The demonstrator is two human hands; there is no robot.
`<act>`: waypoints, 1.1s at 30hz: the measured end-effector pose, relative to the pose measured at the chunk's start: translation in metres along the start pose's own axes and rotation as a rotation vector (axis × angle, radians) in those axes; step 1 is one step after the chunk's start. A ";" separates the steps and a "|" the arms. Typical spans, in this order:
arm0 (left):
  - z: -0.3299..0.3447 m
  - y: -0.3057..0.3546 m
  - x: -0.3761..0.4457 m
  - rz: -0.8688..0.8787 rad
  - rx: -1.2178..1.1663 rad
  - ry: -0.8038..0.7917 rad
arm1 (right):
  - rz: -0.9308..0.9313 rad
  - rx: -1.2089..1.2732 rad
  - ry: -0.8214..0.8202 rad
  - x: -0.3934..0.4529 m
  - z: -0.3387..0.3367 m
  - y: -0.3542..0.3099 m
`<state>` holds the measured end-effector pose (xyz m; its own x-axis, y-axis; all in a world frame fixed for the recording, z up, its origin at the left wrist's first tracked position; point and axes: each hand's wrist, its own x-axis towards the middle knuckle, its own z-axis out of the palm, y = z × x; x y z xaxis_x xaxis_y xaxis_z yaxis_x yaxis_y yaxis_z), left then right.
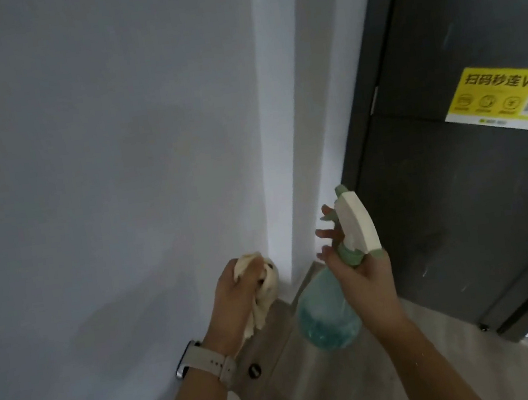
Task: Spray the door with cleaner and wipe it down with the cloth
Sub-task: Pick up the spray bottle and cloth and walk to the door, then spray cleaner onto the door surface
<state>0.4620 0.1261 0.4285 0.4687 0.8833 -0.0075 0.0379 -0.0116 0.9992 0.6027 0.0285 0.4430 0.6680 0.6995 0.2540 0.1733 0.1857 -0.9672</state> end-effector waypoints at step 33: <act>0.445 0.259 0.609 0.845 0.150 -0.282 | -0.374 -0.476 0.542 0.627 -0.288 -0.077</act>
<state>1.1499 0.4528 0.6652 0.5908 0.4050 0.6978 -0.3122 -0.6827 0.6606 1.2166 0.2545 0.6759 0.7416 0.1951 0.6419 0.6621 -0.0582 -0.7472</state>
